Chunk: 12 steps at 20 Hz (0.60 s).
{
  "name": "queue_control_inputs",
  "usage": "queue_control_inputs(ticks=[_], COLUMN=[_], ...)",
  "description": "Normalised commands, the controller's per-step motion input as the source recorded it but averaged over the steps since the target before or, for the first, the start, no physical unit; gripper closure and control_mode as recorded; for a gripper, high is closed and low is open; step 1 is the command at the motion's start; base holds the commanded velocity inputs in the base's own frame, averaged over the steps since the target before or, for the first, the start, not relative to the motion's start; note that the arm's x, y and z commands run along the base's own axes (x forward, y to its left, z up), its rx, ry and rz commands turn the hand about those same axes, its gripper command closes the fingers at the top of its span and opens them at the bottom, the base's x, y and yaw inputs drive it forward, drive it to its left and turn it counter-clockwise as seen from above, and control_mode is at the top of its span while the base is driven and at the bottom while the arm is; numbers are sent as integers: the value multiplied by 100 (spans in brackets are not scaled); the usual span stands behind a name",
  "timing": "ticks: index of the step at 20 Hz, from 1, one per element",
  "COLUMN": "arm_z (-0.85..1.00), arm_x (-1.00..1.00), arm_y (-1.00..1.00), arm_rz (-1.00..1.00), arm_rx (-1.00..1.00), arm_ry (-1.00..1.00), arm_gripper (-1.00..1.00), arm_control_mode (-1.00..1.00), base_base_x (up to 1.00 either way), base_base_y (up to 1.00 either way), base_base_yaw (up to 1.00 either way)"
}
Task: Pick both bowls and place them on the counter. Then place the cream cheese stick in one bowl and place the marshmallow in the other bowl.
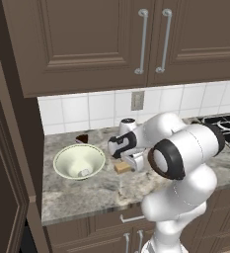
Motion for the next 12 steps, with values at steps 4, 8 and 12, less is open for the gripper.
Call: queue_control_inputs(ticks=[4, 8, 12], arm_z=[-1, -12, -2], arm_x=[-38, -48, -49], arm_y=[-30, -20, -17], arm_rz=[-4, -8, -9], arm_rx=[1, 0, 0], arm_ry=[-10, -7, -1], arm_gripper=[100, 100, 100], arm_control_mode=[-100, -100, -100], base_base_x=[0, 0, 0], base_base_y=[0, 0, 0], base_base_yaw=[0, 0, 0])
